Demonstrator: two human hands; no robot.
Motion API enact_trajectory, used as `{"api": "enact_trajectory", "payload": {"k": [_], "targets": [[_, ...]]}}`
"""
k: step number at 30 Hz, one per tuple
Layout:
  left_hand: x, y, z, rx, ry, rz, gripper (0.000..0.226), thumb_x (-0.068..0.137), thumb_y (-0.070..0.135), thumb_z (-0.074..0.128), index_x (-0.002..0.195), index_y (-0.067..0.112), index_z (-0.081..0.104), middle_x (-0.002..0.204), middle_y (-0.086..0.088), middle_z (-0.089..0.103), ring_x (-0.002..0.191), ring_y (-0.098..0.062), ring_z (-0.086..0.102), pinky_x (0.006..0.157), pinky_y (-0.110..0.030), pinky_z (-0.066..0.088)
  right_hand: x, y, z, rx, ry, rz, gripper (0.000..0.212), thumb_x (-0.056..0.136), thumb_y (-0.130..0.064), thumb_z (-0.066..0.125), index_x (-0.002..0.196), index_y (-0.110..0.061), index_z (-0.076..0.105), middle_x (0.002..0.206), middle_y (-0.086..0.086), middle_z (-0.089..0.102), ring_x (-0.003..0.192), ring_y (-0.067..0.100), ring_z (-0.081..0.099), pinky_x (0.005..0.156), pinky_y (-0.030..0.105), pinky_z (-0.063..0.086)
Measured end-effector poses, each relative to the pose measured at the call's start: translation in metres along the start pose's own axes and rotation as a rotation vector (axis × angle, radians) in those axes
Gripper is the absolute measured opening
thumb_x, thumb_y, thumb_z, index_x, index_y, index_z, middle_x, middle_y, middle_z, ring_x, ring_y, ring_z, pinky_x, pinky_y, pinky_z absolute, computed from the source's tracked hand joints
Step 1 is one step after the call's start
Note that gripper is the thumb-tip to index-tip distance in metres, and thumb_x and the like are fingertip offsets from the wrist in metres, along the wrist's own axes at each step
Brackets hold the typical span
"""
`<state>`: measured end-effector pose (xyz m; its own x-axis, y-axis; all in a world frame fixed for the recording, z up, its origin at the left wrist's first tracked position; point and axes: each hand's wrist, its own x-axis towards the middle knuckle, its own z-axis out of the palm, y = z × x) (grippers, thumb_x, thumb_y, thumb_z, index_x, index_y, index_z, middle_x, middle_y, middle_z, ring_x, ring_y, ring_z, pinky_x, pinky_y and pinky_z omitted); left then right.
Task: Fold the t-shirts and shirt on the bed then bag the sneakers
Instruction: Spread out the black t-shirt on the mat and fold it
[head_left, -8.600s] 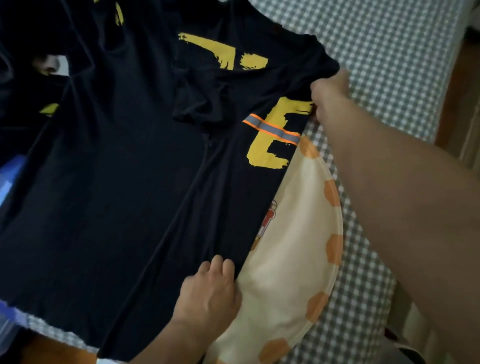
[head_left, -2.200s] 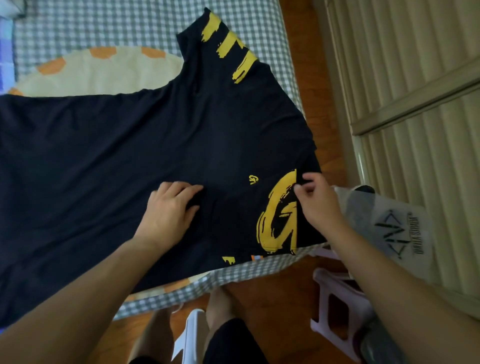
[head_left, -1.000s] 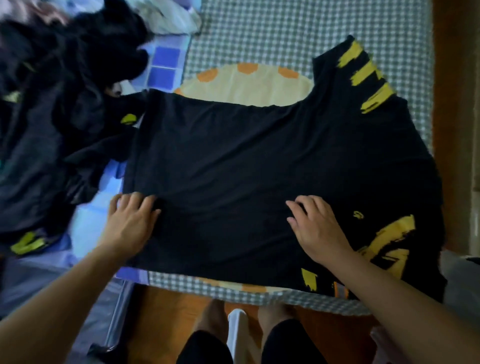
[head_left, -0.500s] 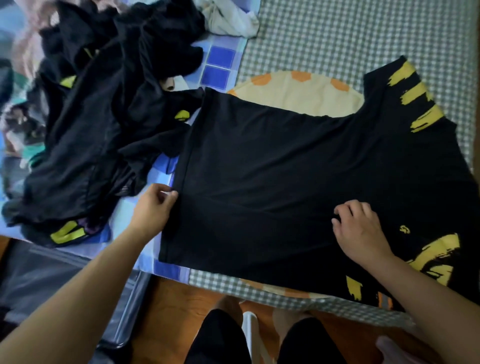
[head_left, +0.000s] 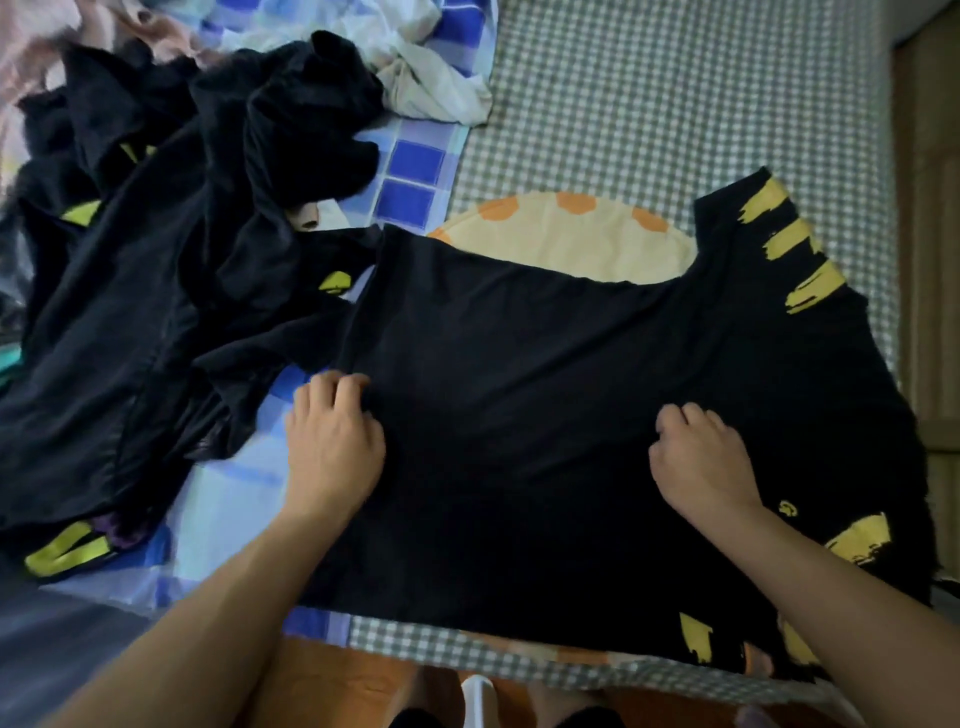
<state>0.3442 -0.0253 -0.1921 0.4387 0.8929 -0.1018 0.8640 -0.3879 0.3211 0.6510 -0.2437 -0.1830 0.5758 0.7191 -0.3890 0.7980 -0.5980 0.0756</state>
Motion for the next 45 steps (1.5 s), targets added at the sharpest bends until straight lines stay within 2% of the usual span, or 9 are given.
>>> {"api": "enact_trajectory", "payload": {"k": [7, 14, 19, 23, 30, 36, 39, 41, 45], "targets": [[0.145, 0.11, 0.033, 0.248, -0.239, 0.467, 0.062, 0.087, 0.011, 0.055, 0.148, 0.008, 0.045, 0.149, -0.013, 0.047, 0.138, -0.034, 0.042, 0.113, -0.048, 0.037, 0.139, 0.1, -0.047, 0.111, 0.144, 0.076, 0.047, 0.093, -0.005, 0.052, 0.14, -0.01, 0.049, 0.135, 0.014, 0.048, 0.119, 0.033, 0.046, 0.099, 0.044, 0.045], [0.2, 0.141, 0.056, 0.479, -0.242, 0.383, 0.048, 0.09, 0.026, 0.058, 0.137, 0.025, 0.046, 0.134, -0.005, 0.05, 0.127, -0.028, 0.047, 0.108, -0.043, 0.036, 0.276, 0.186, -0.062, 0.326, 0.029, 0.356, 0.076, 0.1, -0.041, 0.054, 0.159, -0.011, 0.017, 0.161, 0.016, 0.026, 0.146, 0.039, 0.025, 0.121, 0.047, 0.023], [0.206, 0.149, 0.057, 0.585, -0.236, 0.221, 0.038, 0.087, 0.023, 0.061, 0.123, 0.02, 0.052, 0.118, -0.006, 0.055, 0.114, -0.03, 0.05, 0.099, -0.045, 0.041, 0.302, 0.192, -0.057, 0.563, 0.025, 0.397, 0.061, 0.094, -0.043, 0.066, 0.144, -0.015, 0.045, 0.141, 0.008, 0.055, 0.124, 0.031, 0.055, 0.105, 0.049, 0.046], [0.187, 0.222, 0.067, 0.204, -0.277, 0.266, 0.05, 0.09, 0.022, 0.061, 0.14, 0.017, 0.053, 0.134, -0.009, 0.054, 0.123, -0.031, 0.047, 0.102, -0.047, 0.041, 0.285, 0.193, -0.079, 0.944, 0.01, 0.346, 0.008, 0.095, -0.023, 0.066, 0.099, -0.017, 0.067, 0.103, 0.007, 0.073, 0.089, 0.024, 0.07, 0.086, 0.044, 0.059], [0.171, 0.388, 0.104, -0.731, -0.623, -0.039, 0.087, 0.09, 0.049, 0.07, 0.159, 0.021, 0.025, 0.15, 0.003, 0.047, 0.136, -0.019, 0.049, 0.107, -0.034, 0.043, 0.221, 0.199, -0.148, 1.113, 0.098, 0.064, 0.013, 0.094, -0.026, 0.07, 0.09, -0.014, 0.072, 0.087, 0.012, 0.074, 0.077, 0.027, 0.073, 0.072, 0.043, 0.058], [0.186, 0.392, 0.116, -0.974, -0.484, -0.16, 0.01, 0.097, 0.024, 0.066, 0.098, 0.015, 0.069, 0.087, -0.002, 0.07, 0.081, -0.017, 0.065, 0.072, -0.028, 0.051, 0.189, 0.242, -0.142, 1.178, 0.261, 0.103, 0.022, 0.097, -0.028, 0.066, 0.082, -0.014, 0.074, 0.08, 0.011, 0.073, 0.07, 0.018, 0.065, 0.07, 0.038, 0.052], [0.185, 0.35, 0.103, -0.605, -0.364, 0.005, 0.024, 0.102, 0.033, 0.056, 0.119, 0.018, 0.063, 0.115, 0.0, 0.064, 0.102, -0.016, 0.06, 0.08, -0.024, 0.046, 0.198, 0.26, -0.115, 1.079, 0.268, 0.258, 0.016, 0.098, -0.025, 0.063, 0.108, -0.018, 0.074, 0.105, 0.009, 0.074, 0.098, 0.027, 0.069, 0.089, 0.047, 0.055], [0.184, 0.302, 0.092, -0.102, -0.338, 0.202, 0.039, 0.103, 0.041, 0.049, 0.137, 0.022, 0.055, 0.135, -0.002, 0.054, 0.122, -0.022, 0.052, 0.099, -0.035, 0.045, 0.202, 0.262, -0.096, 0.723, 0.239, 0.424, 0.045, 0.097, -0.027, 0.061, 0.141, -0.021, 0.053, 0.133, 0.008, 0.062, 0.122, 0.033, 0.056, 0.103, 0.048, 0.048], [0.193, 0.194, 0.055, 0.323, -0.347, 0.248, 0.043, 0.097, 0.037, 0.054, 0.138, 0.025, 0.054, 0.139, -0.003, 0.055, 0.128, -0.027, 0.051, 0.106, -0.045, 0.04, 0.207, 0.225, -0.076, 0.227, 0.324, 0.049, 0.057, 0.1, -0.02, 0.053, 0.154, -0.017, 0.035, 0.161, 0.007, 0.031, 0.146, 0.031, 0.024, 0.121, 0.045, 0.022]]}}
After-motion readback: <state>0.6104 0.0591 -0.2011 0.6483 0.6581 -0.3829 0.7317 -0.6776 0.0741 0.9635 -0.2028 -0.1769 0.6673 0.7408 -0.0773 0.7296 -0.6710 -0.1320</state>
